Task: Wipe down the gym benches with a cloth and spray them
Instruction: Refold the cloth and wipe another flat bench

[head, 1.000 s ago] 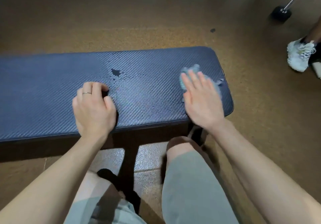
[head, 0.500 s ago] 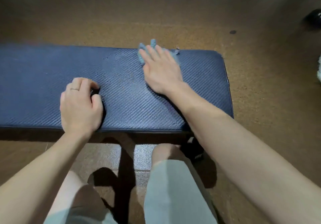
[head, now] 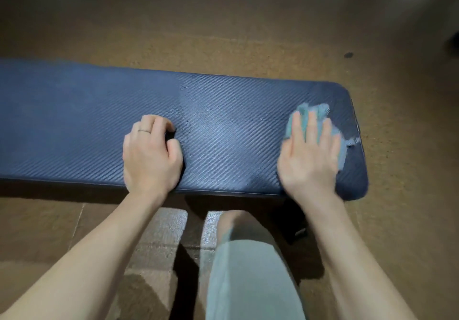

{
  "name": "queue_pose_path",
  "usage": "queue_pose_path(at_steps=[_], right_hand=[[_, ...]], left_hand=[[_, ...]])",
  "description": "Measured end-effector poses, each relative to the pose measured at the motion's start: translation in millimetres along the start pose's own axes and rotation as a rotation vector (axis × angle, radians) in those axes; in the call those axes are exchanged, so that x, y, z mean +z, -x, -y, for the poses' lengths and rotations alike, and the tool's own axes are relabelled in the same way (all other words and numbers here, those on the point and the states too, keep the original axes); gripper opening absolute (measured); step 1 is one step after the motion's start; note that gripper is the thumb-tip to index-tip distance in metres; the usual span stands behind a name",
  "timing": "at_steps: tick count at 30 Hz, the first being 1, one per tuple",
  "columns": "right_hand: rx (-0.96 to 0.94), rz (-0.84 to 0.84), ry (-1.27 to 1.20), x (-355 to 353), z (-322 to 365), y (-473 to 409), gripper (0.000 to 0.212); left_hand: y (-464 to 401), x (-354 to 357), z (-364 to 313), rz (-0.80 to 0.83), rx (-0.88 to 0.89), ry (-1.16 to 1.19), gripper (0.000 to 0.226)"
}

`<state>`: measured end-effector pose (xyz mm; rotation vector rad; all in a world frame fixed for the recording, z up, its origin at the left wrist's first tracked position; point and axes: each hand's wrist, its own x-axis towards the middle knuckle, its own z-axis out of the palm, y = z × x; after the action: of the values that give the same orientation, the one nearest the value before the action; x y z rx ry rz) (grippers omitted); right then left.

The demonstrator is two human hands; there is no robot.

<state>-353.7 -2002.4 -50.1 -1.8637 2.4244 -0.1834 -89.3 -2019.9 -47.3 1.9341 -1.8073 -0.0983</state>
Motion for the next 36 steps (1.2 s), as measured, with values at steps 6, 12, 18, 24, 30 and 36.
queue_pose_path(at_steps=[6, 12, 18, 24, 30, 36], right_hand=[[-0.128, 0.08, 0.092, -2, 18, 15, 0.068], [-0.072, 0.049, 0.008, 18, 166, 7, 0.066], [-0.406, 0.157, 0.004, 26, 262, 65, 0.061], [0.037, -0.005, 0.106, 10, 115, 69, 0.064], [-0.116, -0.056, -0.035, 39, 279, 109, 0.063], [-0.183, -0.012, 0.143, 21, 197, 94, 0.06]], left_hand=[[-11, -28, 36, 0.093, 0.246, 0.037, 0.025], [-45, -57, 142, 0.015, 0.178, -0.17, 0.018], [-43, -54, 149, 0.041, 0.187, -0.062, 0.017], [-43, -55, 148, 0.045, 0.175, -0.036, 0.021], [-42, -54, 147, 0.04, 0.171, -0.019, 0.022], [-43, -56, 149, 0.066, 0.181, 0.009, 0.026]])
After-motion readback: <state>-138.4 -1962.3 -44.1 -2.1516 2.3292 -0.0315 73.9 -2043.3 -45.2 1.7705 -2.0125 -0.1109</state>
